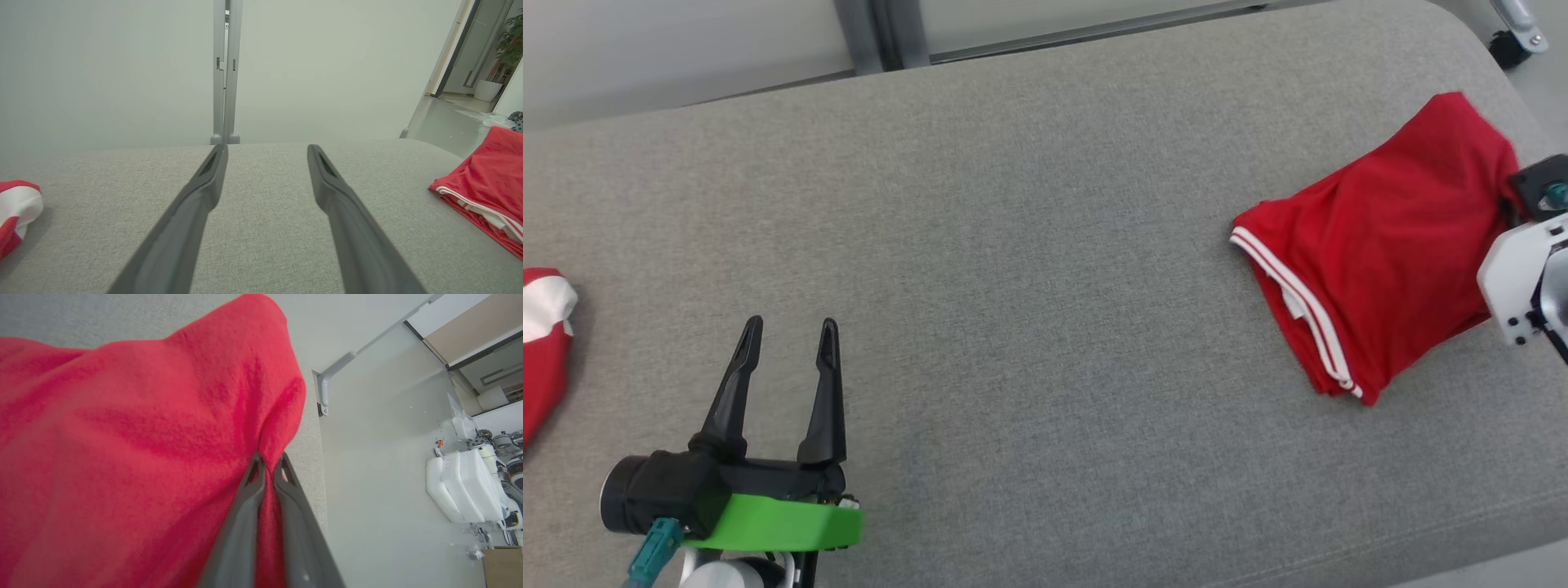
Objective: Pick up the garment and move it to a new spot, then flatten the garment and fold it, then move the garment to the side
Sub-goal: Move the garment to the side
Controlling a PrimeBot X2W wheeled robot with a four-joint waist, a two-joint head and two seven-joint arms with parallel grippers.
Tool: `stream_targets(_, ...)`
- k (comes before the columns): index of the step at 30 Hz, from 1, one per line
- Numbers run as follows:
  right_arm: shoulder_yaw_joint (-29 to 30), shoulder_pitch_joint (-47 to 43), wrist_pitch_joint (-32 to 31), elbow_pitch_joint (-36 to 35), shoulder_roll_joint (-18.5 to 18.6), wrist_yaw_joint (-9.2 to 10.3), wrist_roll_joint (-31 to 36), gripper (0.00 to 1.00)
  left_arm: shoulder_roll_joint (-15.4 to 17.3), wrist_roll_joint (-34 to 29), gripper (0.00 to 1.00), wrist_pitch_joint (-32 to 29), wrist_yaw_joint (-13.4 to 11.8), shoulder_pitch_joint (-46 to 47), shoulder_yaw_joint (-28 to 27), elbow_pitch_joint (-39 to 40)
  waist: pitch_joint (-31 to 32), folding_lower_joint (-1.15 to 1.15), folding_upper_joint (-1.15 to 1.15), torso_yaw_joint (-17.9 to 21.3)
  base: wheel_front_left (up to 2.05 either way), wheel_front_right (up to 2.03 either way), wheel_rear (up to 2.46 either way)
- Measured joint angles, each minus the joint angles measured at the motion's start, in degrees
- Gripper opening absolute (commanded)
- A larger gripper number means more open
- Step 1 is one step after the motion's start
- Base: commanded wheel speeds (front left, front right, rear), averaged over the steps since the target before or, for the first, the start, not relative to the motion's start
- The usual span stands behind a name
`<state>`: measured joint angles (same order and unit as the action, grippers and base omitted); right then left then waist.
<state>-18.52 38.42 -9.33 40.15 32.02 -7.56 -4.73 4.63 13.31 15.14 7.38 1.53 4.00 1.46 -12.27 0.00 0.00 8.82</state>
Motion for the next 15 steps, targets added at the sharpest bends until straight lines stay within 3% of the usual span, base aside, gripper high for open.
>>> stream_targets(6, 5.6, 2.3, 5.0, 3.5, 2.1, 0.00, 5.3, 0.00, 2.5, -0.2, 1.00, 0.0, 0.0, 0.5, 1.7, 3.7, -4.9, 0.00, 0.00, 3.0, 0.00, 0.00, 0.00)
stream_targets(15, 18.4, 4.1, 12.3, 7.3, 2.2, 0.00, 16.1, 0.00, 5.4, -0.4, 1.00, 0.0, 0.0, 0.4, 3.2, 7.5, -11.7, 0.00, 0.00, 5.5, 0.00, 0.00, 0.00)
